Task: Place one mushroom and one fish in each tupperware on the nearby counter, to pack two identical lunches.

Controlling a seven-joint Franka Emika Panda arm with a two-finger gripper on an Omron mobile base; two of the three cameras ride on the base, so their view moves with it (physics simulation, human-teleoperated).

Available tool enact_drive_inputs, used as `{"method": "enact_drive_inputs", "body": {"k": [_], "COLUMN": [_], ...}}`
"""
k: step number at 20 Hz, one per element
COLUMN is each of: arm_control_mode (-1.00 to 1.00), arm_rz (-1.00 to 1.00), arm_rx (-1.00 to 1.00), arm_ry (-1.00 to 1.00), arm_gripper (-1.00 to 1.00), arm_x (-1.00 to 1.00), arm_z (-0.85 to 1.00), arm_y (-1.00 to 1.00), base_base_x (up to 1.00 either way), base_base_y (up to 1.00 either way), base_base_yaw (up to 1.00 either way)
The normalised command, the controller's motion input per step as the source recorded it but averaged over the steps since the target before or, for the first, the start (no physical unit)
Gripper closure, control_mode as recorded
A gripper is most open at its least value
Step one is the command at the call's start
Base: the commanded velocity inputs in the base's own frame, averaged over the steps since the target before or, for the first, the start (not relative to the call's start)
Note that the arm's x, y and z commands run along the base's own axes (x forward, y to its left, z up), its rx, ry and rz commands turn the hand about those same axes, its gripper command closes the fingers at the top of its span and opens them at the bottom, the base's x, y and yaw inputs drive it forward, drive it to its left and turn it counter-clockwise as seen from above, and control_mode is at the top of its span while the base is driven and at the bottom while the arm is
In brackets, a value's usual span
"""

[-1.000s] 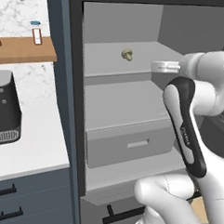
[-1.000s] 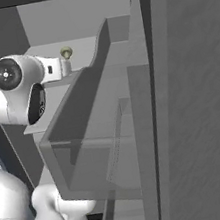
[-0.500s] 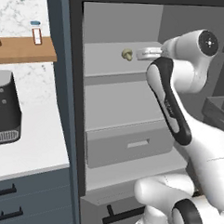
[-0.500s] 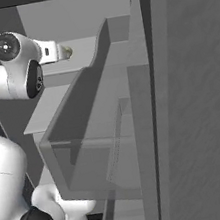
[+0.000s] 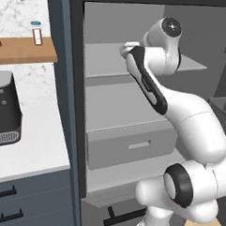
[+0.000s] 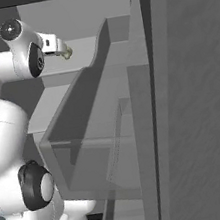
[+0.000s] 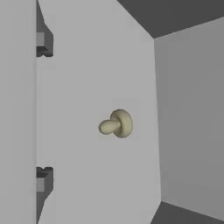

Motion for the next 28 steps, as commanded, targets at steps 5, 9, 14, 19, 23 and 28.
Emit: {"method": "enact_drive_inputs", "body": {"k": [5,9,14,19,23,28], "arm_control_mode": [-1.0,-1.0,-1.0,-1.0,-1.0,-1.0], "arm_rz": [0.0,0.0,0.0,0.0,0.0,0.0], "arm_rx": [0.0,0.0,0.0,0.0,-0.01,0.0], "arm_ry": [0.0,0.0,0.0,0.01,0.05,0.02], "arm_gripper": [-1.0,-1.0,-1.0,-1.0,-1.0,-1.0], "arm_x": [0.59,0.38,0.62,0.56,0.3,0.33], "arm_z": [-0.23,-0.41,-0.13,-0.09,-0.22,-0.17], "arm_y": [-0.22,0.07,0.04,0.0,0.14,0.1], "base_base_x": [0.0,0.0,0.0,0.0,0.0,0.0], "base_base_y": [0.0,0.0,0.0,0.0,0.0,0.0], "base_base_yaw": [0.0,0.0,0.0,0.0,0.0,0.0]}}
